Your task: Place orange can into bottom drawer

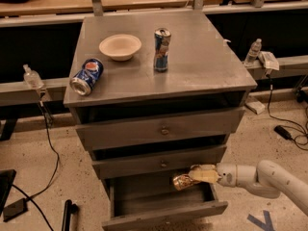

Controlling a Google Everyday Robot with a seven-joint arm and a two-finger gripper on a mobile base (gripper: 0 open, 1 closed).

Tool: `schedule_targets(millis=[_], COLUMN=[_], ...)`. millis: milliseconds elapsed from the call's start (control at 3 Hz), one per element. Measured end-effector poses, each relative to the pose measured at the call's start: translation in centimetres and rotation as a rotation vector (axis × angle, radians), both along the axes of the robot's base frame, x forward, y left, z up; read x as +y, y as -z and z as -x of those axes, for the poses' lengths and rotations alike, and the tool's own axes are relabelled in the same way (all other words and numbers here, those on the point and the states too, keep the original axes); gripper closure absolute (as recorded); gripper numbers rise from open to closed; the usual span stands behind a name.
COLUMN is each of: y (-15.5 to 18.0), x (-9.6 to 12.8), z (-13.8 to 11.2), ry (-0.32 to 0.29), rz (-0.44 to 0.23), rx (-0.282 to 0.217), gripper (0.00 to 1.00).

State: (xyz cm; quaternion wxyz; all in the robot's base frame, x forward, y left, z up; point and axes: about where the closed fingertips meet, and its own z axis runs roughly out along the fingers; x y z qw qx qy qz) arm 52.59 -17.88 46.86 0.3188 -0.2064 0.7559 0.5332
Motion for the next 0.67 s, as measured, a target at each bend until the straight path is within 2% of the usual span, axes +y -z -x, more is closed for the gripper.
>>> schedule_targets(millis=[333, 667], y=[4.5, 8.6], x=[-3.4, -6.1], z=[-2.5, -3.8], ry=[0.075, 0.132], rz=[-0.025, 0.005], rx=[0.029, 0.096], gripper=[1.0, 1.0])
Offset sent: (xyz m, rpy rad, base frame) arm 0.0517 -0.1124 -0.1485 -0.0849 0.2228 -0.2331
